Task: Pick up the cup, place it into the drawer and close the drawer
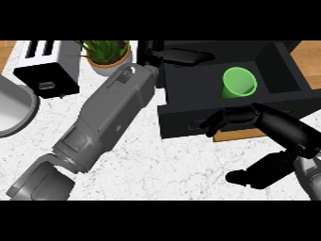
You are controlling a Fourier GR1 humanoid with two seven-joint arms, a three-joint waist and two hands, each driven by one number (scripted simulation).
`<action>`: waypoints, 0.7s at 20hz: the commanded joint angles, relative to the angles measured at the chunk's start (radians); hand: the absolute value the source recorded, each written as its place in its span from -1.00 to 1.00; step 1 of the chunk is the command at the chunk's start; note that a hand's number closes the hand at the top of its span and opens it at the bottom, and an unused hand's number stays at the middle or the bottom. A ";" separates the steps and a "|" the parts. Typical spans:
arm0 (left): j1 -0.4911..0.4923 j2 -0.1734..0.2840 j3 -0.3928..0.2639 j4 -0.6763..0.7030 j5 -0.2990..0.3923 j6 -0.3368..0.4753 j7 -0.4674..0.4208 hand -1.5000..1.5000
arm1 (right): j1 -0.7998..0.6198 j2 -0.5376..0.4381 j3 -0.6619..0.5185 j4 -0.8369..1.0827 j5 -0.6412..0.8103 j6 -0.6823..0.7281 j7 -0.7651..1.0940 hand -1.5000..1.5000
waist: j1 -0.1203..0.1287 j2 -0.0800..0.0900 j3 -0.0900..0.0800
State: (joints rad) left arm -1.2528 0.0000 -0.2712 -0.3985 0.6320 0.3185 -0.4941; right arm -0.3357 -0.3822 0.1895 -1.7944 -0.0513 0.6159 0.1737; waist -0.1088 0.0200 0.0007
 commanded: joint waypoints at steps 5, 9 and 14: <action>0.052 0.018 0.038 -0.006 0.033 -0.068 -0.065 -1.00 | 0.032 0.052 0.127 0.176 0.381 -0.174 -0.068 -1.00 | 0.106 -0.010 0.000; 0.094 0.000 0.035 -0.052 0.052 -0.069 -0.072 -1.00 | -0.037 0.068 0.164 0.469 0.483 -0.211 -0.204 -1.00 | 0.131 -0.008 0.001; 0.178 0.069 0.044 -0.112 0.038 -0.122 -0.072 -1.00 | -0.129 0.081 0.162 0.770 0.564 -0.275 -0.345 1.00 | 0.174 -0.010 0.001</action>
State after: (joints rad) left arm -1.1247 0.0406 -0.2314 -0.4690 0.6706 0.2158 -0.5594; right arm -0.3953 -0.3192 0.3539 -1.2490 0.4519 0.3913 -0.0751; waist 0.0355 0.0100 0.0014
